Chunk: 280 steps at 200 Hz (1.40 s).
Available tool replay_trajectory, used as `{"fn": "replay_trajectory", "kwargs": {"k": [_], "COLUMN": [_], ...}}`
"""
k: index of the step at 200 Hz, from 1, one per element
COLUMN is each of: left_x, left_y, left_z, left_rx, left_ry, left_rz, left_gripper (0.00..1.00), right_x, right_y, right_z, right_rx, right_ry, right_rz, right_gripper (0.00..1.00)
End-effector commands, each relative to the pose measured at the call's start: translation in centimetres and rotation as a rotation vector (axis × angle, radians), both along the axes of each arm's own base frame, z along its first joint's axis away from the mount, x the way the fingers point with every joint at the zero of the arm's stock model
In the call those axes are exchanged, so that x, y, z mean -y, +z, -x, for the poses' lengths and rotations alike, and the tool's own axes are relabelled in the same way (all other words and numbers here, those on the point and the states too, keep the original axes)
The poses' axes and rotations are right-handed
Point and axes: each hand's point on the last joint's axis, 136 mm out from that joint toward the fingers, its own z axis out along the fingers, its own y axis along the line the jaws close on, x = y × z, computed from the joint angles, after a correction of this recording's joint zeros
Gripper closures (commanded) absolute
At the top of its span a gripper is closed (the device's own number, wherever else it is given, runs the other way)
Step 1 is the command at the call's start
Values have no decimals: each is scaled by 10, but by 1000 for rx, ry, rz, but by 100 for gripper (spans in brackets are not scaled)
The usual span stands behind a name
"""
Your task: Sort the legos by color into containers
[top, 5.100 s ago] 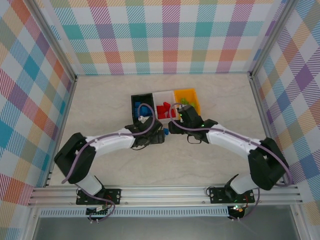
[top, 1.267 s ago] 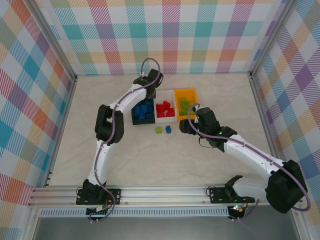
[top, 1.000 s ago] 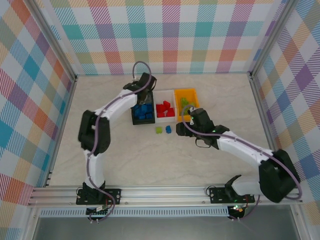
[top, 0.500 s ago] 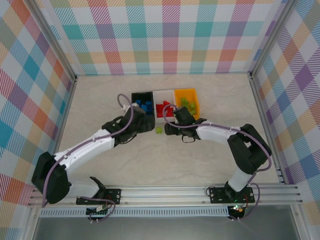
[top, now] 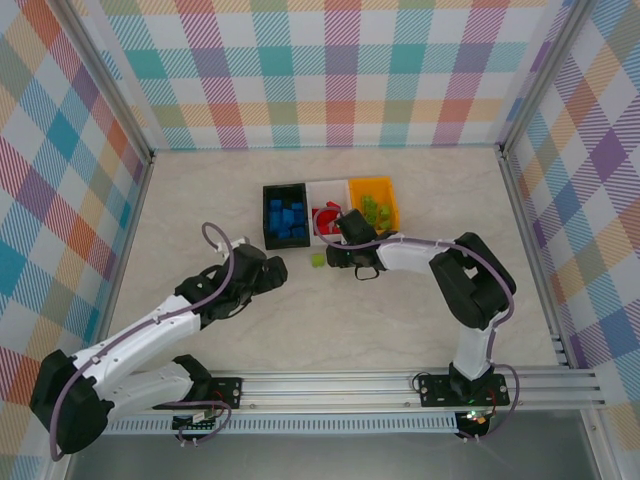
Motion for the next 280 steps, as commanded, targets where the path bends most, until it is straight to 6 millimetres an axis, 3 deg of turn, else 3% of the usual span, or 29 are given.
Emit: {"fn": "replay_trajectory", "kwargs": {"k": [1, 25, 45, 62, 77, 101, 149, 165, 178, 202, 231, 256, 280], "left_x": [-12, -19, -30, -36, -38, -39, -41, -43, -44, -44, -38, -37, -36], "left_y": [-3, -4, -5, -7, -8, -10, -13, -10, -8, -8, -3, 3, 8], "left_z": [6, 8, 11, 15, 18, 22, 29, 30, 31, 32, 28, 24, 22], "left_rx": [-4, -6, -8, -9, -5, -13, -40, -34, -28, -26, -6, 14, 26], "left_ry": [33, 54, 87, 98, 102, 106, 100, 102, 100, 97, 77, 74, 70], "left_rz": [-32, -51, -86, -96, -88, -74, -75, -73, -73, -70, -49, -52, -52], "left_gripper": [0, 0, 0, 0, 0, 0, 0, 0, 0, 0, 0, 0, 0], "right_x": [-6, -8, -16, -36, -55, -84, -126, -135, -139, -136, -113, -84, -60], "right_y": [6, 23, 56, 87, 103, 117, 117, 117, 122, 144, 158, 137, 99], "right_z": [-2, 4, 11, 15, 12, -10, -67, -80, -87, -85, -61, -30, 0], "right_rx": [17, 42, 96, 118, 117, 132, 167, 176, 198, 238, 253, 191, 121], "right_ry": [19, 43, 84, 140, 175, 191, 158, 152, 152, 160, 161, 141, 119], "right_rz": [-7, -17, -60, -130, -181, -232, -223, -213, -209, -222, -225, -177, -110], "right_gripper": [66, 72, 73, 73, 72, 70, 67, 62, 48, 37, 30, 26, 25]}}
